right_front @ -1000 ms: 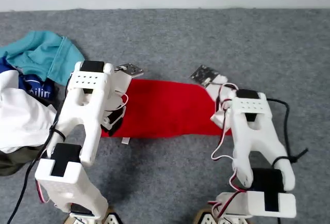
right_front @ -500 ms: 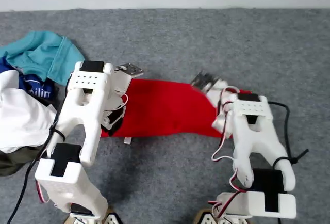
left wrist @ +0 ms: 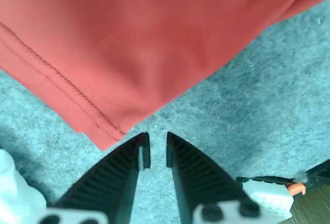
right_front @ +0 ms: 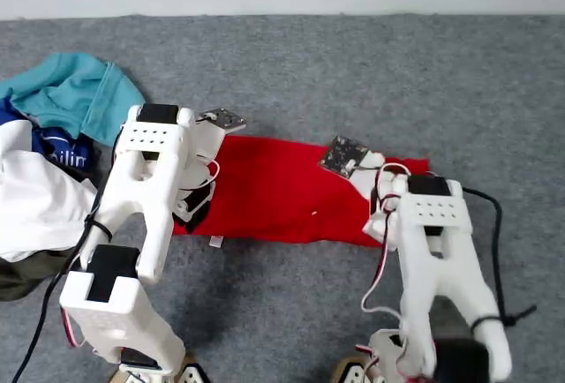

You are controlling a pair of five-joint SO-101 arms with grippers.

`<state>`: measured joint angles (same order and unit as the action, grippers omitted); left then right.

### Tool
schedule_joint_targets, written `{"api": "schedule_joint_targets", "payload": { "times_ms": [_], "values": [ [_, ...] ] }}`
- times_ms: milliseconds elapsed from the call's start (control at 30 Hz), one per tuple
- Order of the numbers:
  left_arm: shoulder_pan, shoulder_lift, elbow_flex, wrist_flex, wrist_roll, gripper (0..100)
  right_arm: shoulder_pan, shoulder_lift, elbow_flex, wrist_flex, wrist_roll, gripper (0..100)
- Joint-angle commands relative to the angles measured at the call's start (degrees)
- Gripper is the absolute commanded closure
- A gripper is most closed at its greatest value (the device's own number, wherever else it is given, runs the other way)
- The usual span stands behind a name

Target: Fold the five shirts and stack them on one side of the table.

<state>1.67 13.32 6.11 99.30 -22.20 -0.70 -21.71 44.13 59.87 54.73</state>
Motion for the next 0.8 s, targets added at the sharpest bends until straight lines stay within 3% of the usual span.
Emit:
{"api": "schedule_joint_targets", "payload": {
  "times_ms": [0,133,433,767],
  "values": [
    [0.44,-2.81,-0.22,1.05,-0.44,94,-0.04,-5.49,0.09,-0.48,0.09,81.2],
    [0.44,-2.81,-0.22,1.05,-0.44,94,-1.01,-5.41,0.35,-3.30,-6.51,81.2],
    [0.44,-2.81,-0.22,1.05,-0.44,94,-16.48,-0.22,0.35,-6.99,-17.58,81.2],
    [0.44,-2.81,-0.22,1.05,-0.44,94,-20.00,13.32,-0.09,-22.02,-20.66,81.2]
  ]
}}
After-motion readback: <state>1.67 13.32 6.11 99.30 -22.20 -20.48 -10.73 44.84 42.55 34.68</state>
